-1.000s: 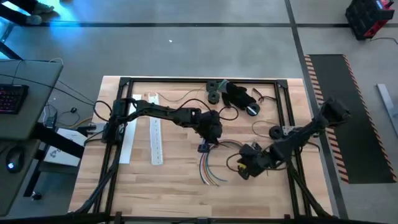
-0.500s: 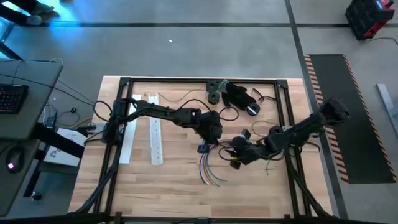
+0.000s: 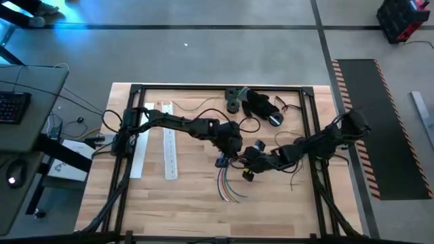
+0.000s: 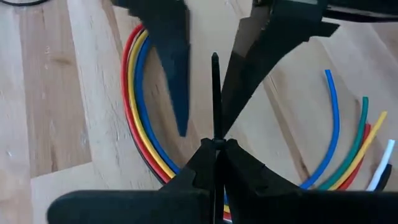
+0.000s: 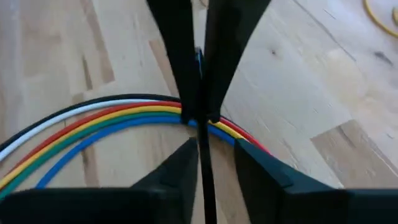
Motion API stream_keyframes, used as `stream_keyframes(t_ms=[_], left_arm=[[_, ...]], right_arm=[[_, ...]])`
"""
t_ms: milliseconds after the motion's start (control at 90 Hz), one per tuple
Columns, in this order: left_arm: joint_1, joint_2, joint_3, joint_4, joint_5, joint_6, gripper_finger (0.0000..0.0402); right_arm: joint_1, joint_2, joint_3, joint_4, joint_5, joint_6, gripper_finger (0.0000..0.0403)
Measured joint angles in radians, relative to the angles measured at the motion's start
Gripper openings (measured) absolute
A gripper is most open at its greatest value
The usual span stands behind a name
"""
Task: Ziptie cables
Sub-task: Wrap the cables together using a black zip tie
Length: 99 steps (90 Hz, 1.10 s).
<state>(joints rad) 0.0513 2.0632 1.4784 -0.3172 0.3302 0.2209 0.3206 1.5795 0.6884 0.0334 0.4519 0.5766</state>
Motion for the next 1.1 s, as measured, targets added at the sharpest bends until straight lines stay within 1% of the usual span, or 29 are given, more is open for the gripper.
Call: stream_keyframes(t_ms=[67, 122, 211, 322, 500, 644, 700, 778, 878, 956, 1033, 1100], left_arm=[[0.0, 0.0, 0.0, 0.0, 0.0, 0.0, 0.0], [0.0, 0.0, 0.0, -0.003, 0.001, 0.002, 0.0], [0.0, 0.0, 0.0, -0.009, 0.0, 0.01, 0.0], [0.0, 0.0, 0.001, -0.013, 0.001, 0.01, 0.0], [0.0, 0.0, 0.0, -0.037, 0.001, 0.012, 0.0], [0.002, 0.0, 0.0, -0.041, 0.0, 0.014, 0.0], [0.002, 0.0, 0.0, -0.04, 0.0, 0.019, 0.0], [0.002, 0.0, 0.0, -0.039, -0.001, 0.025, 0.0], [0.001, 0.0, 0.0, -0.037, 0.0, 0.026, 0.0], [0.001, 0.0, 0.0, -0.036, -0.001, 0.026, 0.0], [0.001, 0.0, 0.0, -0.035, -0.001, 0.026, 0.0], [0.001, 0.0, 0.0, -0.035, 0.0, 0.026, 0.0]], right_arm=[[0.0, -0.009, 0.0, 0.002, -0.002, 0.002, 0.002], [0.002, -0.017, 0.0, 0.001, -0.017, 0.001, 0.0007], [0.01, -0.035, 0.001, -0.019, -0.039, 0.036, 0.0003], [0.048, -0.043, 0.003, -0.121, -0.031, 0.133, 0.0001], [0.159, -0.041, 0.001, -0.313, -0.032, 0.3, 0.0], [0.285, -0.039, 0.0, -0.446, -0.04, 0.496, 0.0], [0.333, -0.039, -0.001, -0.479, -0.04, 0.571, 0.0], [0.374, -0.054, -0.001, -0.469, -0.039, 0.632, 0.0], [0.384, -0.104, 0.0, -0.407, -0.022, 0.607, 0.0], [0.362, -0.149, 0.0, -0.349, 0.014, 0.526, 0.0007], [0.324, -0.188, 0.0, -0.288, 0.067, 0.41, 0.0026], [0.283, -0.199, 0.001, -0.239, 0.102, 0.301, 0.0053]])
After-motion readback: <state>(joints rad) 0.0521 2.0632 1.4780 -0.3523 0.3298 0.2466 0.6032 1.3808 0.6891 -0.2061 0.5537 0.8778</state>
